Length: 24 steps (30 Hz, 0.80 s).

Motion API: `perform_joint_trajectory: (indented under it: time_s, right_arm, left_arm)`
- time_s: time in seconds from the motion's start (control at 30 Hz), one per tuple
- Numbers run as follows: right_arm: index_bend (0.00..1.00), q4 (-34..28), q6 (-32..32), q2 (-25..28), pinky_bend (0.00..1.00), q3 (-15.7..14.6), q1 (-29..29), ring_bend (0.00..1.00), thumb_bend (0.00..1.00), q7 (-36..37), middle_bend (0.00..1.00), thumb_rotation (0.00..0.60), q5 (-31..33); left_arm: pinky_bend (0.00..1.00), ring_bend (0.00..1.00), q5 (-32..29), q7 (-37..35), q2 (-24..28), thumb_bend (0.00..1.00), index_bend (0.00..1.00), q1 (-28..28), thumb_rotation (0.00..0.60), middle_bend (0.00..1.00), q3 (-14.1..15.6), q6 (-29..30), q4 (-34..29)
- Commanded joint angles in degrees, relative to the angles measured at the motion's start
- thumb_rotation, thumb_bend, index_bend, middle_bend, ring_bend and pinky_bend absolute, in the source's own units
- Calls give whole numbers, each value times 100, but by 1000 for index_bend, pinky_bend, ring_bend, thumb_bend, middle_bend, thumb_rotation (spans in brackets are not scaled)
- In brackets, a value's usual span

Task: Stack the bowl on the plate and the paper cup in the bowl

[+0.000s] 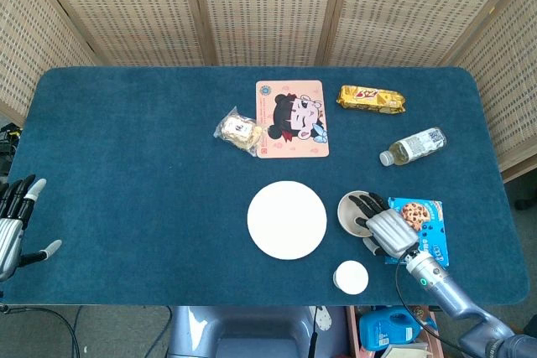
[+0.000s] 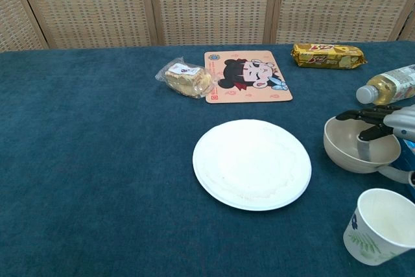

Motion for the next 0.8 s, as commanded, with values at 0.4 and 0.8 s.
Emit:
perform_joint_trajectory:
  time_s: [0.4, 0.8]
  right_arm:
    - [615, -205, 587, 76, 0, 95, 174, 0, 567, 414, 0, 600, -293]
    - [615, -1749, 209, 876, 0, 544, 783, 0, 567, -37, 0, 600, -197]
  left_arm:
    - [0, 0, -56, -97, 36, 0, 0, -5, 600, 0, -14, -30, 6]
    - [0, 0, -161, -170, 72, 0, 0, -34, 600, 0, -59, -98, 0]
